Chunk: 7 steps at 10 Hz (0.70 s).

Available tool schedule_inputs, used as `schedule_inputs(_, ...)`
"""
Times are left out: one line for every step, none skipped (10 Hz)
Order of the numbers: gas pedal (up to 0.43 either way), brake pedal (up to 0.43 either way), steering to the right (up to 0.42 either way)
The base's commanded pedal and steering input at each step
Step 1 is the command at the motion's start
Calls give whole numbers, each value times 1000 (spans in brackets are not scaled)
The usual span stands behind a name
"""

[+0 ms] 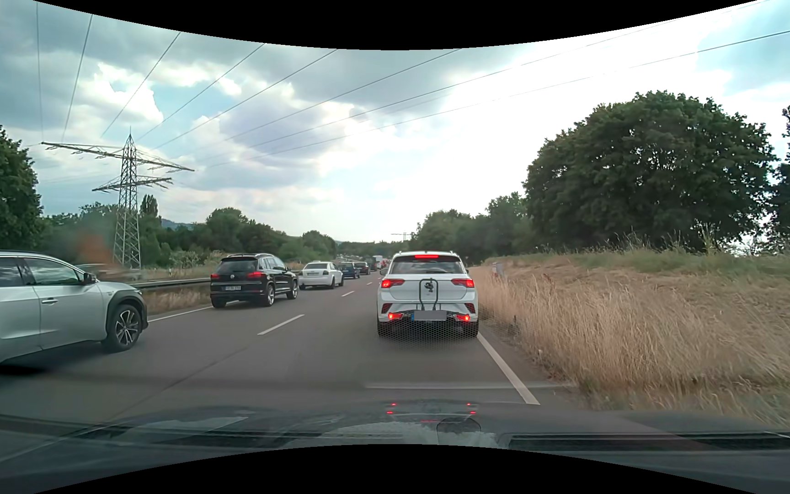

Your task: Follow the waypoints while adhering to traffic rules and regulations

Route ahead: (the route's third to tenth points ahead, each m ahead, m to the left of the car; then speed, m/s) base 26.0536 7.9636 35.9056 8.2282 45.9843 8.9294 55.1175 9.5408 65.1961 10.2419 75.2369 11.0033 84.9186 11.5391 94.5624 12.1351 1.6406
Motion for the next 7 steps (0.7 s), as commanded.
schedule_inputs(0, 201, -5)
schedule_inputs(0, 201, -5)
schedule_inputs(0, 201, -5)
schedule_inputs(0, 201, -5)
schedule_inputs(0, 207, -5)
schedule_inputs(0, 207, -5)
schedule_inputs(0, 201, -5)
